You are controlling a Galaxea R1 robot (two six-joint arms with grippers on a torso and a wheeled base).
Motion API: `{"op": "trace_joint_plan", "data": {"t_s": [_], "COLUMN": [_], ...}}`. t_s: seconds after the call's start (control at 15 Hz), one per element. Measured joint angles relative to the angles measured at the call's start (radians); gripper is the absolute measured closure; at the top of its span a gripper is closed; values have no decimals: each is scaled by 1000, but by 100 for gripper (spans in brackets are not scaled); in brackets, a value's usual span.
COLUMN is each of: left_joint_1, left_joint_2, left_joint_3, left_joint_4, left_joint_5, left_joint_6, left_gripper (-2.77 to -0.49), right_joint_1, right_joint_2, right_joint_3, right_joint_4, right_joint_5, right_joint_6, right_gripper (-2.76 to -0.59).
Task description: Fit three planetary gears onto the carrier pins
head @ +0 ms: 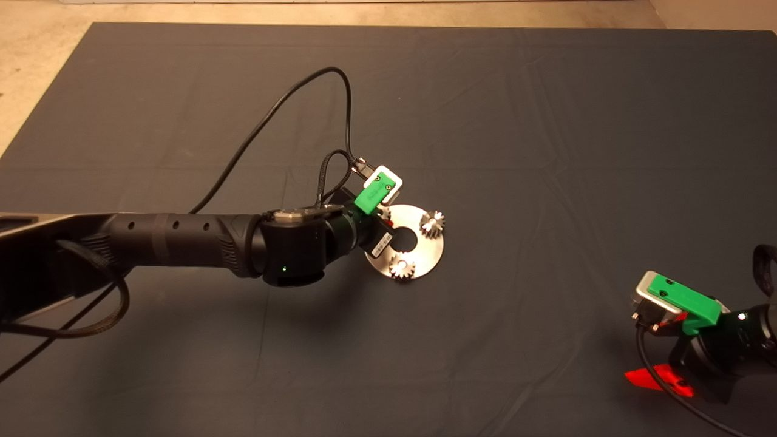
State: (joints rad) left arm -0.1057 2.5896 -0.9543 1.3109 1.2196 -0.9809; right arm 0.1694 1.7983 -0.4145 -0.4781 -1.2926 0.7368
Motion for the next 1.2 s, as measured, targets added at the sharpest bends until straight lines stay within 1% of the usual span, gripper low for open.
{"op": "trace_joint_plan", "data": {"t_s": [0.27,1.2], "left_joint_1": [0,0], "left_joint_2": [-3,-2], "left_joint_3": [0,0], "left_joint_4": [-2,-2], "left_joint_5": [-4,-5], "left_joint_6": [0,0], "left_gripper": [-59,-62], "right_joint_1": [0,0], "right_joint_2": [0,0], "right_joint_3": [0,0], "right_joint_4": [1,3], "right_joint_5": [-1,-1], "right_joint_6": [0,0], "right_gripper": [-218,-218]}}
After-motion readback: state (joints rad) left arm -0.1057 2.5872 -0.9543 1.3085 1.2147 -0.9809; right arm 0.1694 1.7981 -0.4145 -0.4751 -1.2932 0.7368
